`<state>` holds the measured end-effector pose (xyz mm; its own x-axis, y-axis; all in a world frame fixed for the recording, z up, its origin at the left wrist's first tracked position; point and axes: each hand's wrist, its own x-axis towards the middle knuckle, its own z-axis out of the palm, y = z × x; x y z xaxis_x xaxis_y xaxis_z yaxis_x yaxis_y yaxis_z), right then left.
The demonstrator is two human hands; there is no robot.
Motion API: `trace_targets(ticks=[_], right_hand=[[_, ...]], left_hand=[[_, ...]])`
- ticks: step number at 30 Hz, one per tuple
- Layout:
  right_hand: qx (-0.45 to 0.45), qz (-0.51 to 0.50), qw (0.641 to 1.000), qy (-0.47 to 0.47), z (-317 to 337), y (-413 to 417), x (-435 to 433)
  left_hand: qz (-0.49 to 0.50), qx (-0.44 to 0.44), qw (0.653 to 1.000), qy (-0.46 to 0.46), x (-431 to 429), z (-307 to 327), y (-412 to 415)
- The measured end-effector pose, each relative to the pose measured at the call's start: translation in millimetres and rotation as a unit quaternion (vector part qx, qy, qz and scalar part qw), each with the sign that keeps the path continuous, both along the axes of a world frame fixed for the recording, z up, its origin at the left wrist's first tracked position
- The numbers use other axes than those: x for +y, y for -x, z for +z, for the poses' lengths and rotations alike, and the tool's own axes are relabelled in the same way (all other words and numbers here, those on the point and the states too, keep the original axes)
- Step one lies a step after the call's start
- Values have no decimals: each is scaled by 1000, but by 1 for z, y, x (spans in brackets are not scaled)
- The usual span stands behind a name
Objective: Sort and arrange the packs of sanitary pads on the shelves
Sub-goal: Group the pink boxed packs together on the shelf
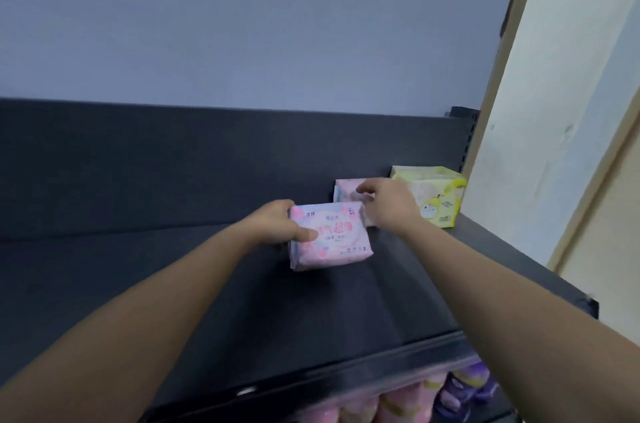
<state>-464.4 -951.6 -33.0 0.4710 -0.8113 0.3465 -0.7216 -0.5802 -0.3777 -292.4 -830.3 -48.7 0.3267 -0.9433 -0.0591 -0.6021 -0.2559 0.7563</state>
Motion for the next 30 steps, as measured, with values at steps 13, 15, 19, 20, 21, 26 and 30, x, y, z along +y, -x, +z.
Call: trace_targets(ticks=[13, 15, 19, 20, 21, 26, 30], right_hand=[[154, 79, 963, 209, -5, -48, -20], [87, 119, 968, 201, 2, -70, 1], [-69, 188, 965, 167, 14, -115, 61], [-99, 198, 963, 153, 17, -125, 78], [-126, 206, 960, 139, 19, -134, 96], [-249, 268, 930, 42, 19, -181, 191], [-296, 335, 894, -24, 13, -218, 278]], left_hand=[[269, 147, 948, 87, 75, -6, -32], [308, 162, 929, 128, 94, -7, -35], [391, 186, 871, 233, 143, -5, -39], [409, 185, 854, 263, 158, -4, -39], [424, 181, 839, 289, 174, -3, -39], [498, 171, 757, 387, 267, -5, -47], [556, 147, 708, 411, 356, -6, -59]])
